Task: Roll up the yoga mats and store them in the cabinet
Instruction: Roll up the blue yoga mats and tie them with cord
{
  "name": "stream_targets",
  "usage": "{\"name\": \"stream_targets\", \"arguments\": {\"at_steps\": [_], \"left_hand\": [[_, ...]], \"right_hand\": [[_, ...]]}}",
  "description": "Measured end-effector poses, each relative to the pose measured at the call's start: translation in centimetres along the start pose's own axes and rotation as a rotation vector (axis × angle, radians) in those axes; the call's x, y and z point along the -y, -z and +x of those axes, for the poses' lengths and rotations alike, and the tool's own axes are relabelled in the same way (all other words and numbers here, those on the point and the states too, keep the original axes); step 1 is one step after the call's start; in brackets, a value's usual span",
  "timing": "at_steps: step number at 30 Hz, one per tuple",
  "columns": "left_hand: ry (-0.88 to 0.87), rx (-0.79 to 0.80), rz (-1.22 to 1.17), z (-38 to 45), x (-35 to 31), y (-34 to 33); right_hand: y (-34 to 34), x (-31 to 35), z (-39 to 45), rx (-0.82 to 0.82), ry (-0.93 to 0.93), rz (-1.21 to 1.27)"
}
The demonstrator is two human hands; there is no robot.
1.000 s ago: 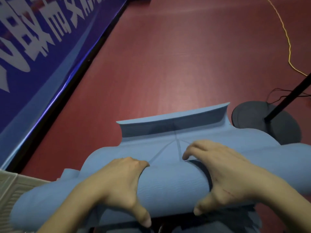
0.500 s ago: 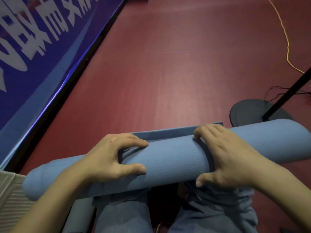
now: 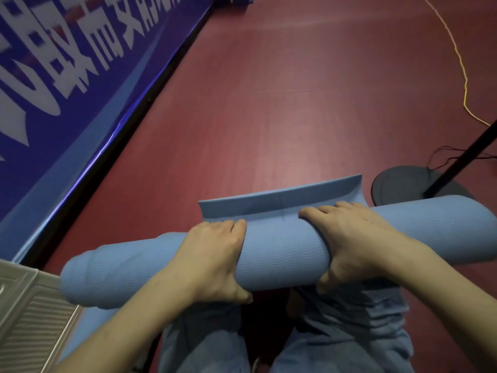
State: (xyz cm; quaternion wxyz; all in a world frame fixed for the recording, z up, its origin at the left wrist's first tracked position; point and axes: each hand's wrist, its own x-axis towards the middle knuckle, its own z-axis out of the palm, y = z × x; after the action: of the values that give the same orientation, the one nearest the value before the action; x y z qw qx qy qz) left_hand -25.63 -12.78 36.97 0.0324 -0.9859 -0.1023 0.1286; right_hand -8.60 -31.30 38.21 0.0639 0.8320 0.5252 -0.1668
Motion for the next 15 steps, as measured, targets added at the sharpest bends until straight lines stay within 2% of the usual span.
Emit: {"name": "stream_targets", "arguments": {"at_steps": [5,11,13,15], "left_hand": [[-0.034,0.168,-0.013,-1.5,0.0,1.5],[-0.063,0.376,-0.143,-3.5,-0.6,2.0],[-0.058,0.409,-0.197,-3.5,-0.5,1.8],[-0.049,0.42,-0.237,-3.0,0.0,1.6]], "right_hand": [[0.7,0.7,-1.4,0.18,-0.007,0.099],[1.1,0.9,-2.7,0.431,0.04,0.27],[0.7,0.9,-2.3,0.443,0.05,0.297],[0.2,0.7,-2.0,0.39,0.049,0.323]]}}
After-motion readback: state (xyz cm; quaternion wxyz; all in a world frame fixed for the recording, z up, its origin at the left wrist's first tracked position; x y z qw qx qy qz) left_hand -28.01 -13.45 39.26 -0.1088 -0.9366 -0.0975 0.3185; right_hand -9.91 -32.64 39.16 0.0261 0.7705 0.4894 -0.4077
